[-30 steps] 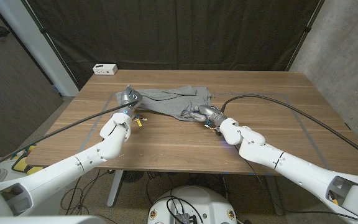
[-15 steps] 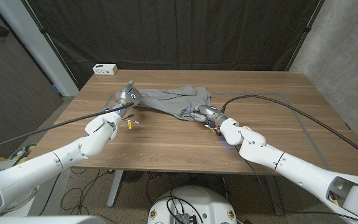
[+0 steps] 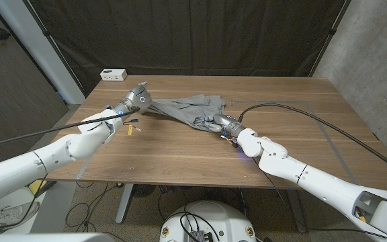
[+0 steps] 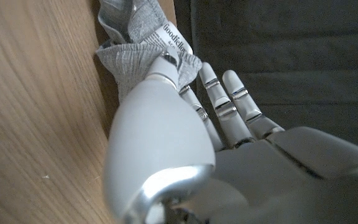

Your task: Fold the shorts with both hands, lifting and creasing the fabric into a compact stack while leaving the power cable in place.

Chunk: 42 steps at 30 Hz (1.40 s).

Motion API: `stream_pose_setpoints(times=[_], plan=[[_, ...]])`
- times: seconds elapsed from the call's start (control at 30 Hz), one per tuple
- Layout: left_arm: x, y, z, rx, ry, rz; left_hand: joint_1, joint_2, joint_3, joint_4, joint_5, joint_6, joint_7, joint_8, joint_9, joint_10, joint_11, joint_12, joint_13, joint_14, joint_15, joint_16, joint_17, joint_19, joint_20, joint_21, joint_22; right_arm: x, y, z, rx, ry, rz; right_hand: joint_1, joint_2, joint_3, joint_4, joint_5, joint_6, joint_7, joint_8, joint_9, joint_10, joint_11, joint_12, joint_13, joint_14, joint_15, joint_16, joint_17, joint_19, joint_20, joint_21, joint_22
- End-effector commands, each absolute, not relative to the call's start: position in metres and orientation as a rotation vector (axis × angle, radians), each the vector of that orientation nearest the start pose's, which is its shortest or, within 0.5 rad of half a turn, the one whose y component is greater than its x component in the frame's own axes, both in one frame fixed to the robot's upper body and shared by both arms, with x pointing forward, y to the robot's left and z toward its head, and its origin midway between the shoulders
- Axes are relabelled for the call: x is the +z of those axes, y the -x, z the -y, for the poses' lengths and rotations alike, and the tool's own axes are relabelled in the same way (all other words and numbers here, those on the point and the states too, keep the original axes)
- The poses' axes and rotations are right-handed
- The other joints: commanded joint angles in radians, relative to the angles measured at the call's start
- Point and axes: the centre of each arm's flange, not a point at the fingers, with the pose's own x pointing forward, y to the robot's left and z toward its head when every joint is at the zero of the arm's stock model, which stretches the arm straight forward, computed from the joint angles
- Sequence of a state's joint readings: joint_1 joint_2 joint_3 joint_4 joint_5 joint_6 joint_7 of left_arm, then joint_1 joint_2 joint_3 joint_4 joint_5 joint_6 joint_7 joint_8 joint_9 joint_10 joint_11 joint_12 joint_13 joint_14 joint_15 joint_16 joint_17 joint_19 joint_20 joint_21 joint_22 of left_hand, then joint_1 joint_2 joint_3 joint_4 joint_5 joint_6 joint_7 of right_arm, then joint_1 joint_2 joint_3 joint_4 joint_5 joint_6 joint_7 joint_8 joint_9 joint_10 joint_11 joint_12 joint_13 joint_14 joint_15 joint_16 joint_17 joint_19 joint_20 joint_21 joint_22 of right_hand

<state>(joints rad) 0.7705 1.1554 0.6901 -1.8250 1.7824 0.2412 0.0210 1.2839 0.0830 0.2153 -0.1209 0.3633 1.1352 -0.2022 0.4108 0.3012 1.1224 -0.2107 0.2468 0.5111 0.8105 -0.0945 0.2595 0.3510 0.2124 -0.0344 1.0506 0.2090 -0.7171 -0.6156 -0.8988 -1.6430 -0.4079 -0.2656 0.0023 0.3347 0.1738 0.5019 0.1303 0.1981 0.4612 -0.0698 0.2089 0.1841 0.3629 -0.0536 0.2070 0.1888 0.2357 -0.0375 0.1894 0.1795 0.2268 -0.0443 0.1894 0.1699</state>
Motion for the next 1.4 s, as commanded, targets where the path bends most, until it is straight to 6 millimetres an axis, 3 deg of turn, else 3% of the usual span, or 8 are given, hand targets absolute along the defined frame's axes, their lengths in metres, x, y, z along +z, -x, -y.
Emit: stream_pose_setpoints(times=[0.03, 0.93, 1.4], plan=[[0.056, -0.553, -0.287, -0.579, 2.914, -0.901, 0.001, -0.017, -0.013, -0.001, 0.006, 0.010, -0.002, 0.007, 0.000, 0.017, -0.003, -0.006, -0.005, 0.007, -0.145, 0.007, 0.006, 0.003, -0.017, 0.006, 0.000, -0.104, -0.621, 0.104, 0.338, 1.277, 0.465, -0.004, 0.007, 0.007, -0.003, -0.004, 0.008, 0.000, -0.002, 0.002, 0.005, -0.004, 0.000, 0.003, 0.010, -0.094, 0.008, 0.003, 0.028, 0.014, 0.009, 0.003], [0.110, -0.550, -0.247, -0.503, 2.579, -1.100, 0.010, -0.013, -0.041, 0.015, 0.029, 0.010, -0.004, 0.023, -0.003, 0.036, -0.003, -0.037, -0.044, -0.010, -0.144, -0.013, 0.001, -0.003, -0.018, 0.004, -0.005, -0.117, -0.623, 0.102, 0.382, 1.266, 0.461, 0.005, 0.014, 0.010, -0.015, -0.005, 0.010, 0.000, -0.007, 0.002, 0.005, -0.005, -0.005, 0.003, -0.001, -0.100, 0.007, 0.006, 0.025, 0.011, 0.007, 0.003], [0.136, -0.545, -0.229, -0.529, 2.382, -1.288, 0.018, -0.012, -0.053, 0.020, 0.040, 0.009, -0.004, 0.029, -0.004, 0.040, -0.004, -0.039, -0.050, -0.008, -0.144, -0.017, 0.001, -0.003, -0.018, 0.003, -0.007, -0.126, -0.619, 0.104, 0.392, 1.266, 0.454, 0.015, 0.016, 0.015, -0.025, -0.006, 0.010, -0.001, -0.010, 0.003, 0.005, -0.005, -0.006, 0.003, -0.004, -0.099, 0.008, 0.006, 0.023, 0.012, 0.006, 0.003]])
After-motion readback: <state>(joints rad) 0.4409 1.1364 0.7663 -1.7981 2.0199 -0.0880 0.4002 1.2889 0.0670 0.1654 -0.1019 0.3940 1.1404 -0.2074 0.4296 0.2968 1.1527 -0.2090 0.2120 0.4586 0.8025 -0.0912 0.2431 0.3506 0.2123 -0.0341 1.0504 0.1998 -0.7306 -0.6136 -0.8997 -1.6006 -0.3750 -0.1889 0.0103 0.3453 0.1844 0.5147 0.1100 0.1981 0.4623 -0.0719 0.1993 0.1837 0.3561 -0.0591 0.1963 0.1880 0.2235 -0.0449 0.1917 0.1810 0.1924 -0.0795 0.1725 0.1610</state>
